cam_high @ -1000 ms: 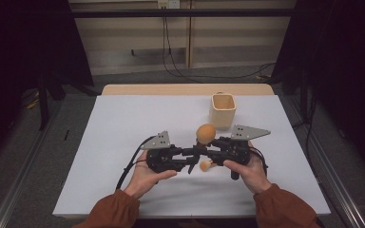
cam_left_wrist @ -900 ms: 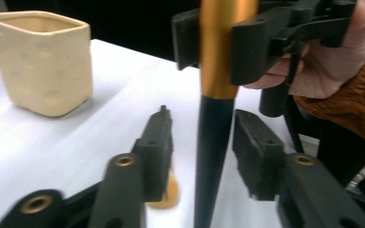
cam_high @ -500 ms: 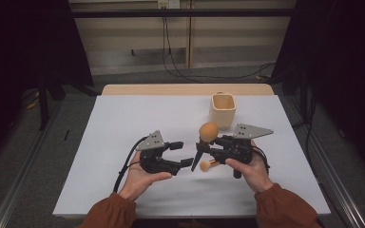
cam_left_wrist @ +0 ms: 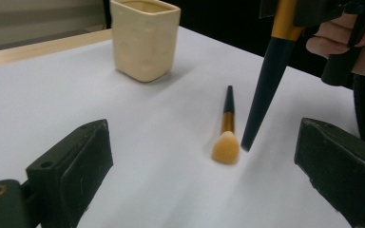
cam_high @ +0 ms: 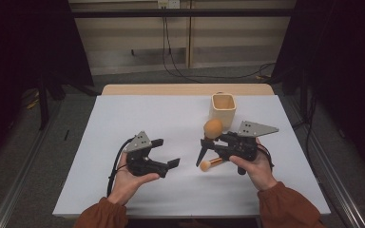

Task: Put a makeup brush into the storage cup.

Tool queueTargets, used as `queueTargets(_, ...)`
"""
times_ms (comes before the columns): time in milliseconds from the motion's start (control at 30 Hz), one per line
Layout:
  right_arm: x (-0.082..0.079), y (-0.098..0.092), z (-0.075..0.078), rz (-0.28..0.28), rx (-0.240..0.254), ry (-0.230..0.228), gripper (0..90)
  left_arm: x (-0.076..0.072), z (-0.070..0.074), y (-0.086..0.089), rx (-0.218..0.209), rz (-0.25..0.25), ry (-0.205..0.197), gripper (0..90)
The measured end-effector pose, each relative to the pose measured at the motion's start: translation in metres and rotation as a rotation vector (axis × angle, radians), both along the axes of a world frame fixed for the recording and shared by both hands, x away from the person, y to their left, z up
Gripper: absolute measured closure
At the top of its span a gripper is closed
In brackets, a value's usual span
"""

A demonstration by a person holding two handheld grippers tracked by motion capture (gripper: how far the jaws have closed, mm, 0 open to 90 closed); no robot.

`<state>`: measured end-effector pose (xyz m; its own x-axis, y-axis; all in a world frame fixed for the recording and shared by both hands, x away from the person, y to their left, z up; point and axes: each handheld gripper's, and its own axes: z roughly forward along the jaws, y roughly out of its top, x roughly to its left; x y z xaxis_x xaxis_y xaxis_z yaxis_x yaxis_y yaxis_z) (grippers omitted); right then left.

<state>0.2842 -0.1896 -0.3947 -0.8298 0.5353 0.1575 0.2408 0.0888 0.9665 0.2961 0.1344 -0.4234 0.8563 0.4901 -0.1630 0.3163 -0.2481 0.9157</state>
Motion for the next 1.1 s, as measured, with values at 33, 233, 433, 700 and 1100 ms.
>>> queueTargets(33,0.001,-0.001,0.000,-0.004,-0.001,-0.001,65.9,0.000,0.000,0.002,-0.005,0.005,-0.002,4.3)
queueTargets(233,0.003,-0.008,0.003,-0.041,0.000,-0.020,65.9,-0.001,-0.001,0.019,0.003,0.037,-0.018,3.6)
queueTargets(433,0.004,-0.016,0.008,-0.071,-0.005,-0.026,65.9,-0.004,-0.002,0.039,-0.011,0.118,-0.009,3.6)
queueTargets(700,0.010,-0.027,0.011,-0.126,-0.013,-0.032,65.8,-0.010,-0.005,0.071,-0.031,0.215,-0.059,3.6)
queueTargets(1100,0.027,-0.030,0.016,-0.173,-0.043,-0.044,65.8,-0.030,-0.023,0.105,-0.054,0.353,-0.075,1.8)
